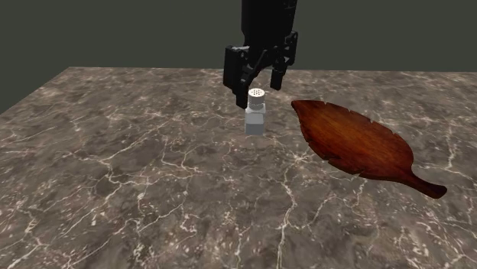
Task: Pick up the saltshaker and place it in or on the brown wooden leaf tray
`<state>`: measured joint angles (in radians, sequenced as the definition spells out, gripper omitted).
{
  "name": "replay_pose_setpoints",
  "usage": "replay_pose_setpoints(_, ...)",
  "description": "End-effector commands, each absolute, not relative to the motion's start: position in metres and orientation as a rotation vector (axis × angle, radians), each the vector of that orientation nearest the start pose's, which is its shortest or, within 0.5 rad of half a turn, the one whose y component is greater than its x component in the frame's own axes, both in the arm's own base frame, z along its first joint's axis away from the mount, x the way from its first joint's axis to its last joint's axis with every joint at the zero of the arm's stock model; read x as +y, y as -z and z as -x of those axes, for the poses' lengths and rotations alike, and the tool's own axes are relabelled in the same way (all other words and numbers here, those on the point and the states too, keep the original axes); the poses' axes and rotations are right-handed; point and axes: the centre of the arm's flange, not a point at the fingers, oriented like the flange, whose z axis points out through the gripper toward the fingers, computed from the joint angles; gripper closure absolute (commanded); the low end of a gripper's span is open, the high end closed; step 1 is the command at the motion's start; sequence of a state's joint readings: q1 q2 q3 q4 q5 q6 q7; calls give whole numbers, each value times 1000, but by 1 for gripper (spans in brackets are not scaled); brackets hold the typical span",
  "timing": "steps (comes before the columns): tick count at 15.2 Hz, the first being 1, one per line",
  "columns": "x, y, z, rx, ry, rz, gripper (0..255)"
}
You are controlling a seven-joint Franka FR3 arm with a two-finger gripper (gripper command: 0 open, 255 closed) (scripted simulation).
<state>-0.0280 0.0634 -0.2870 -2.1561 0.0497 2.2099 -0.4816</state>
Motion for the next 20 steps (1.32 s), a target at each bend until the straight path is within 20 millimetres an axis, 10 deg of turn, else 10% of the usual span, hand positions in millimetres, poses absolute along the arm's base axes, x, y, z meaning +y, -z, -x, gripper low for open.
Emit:
replay_pose_setpoints(1,-167,-368,-519,-214,4,3112,0)
replay_pose_setpoints(6,-167,-368,-519,-214,4,3112,0)
replay_pose_setpoints(7,-167,-368,-519,-214,4,3112,255)
replay_pose_setpoints(20,-167,-389,-519,-214,4,3112,255)
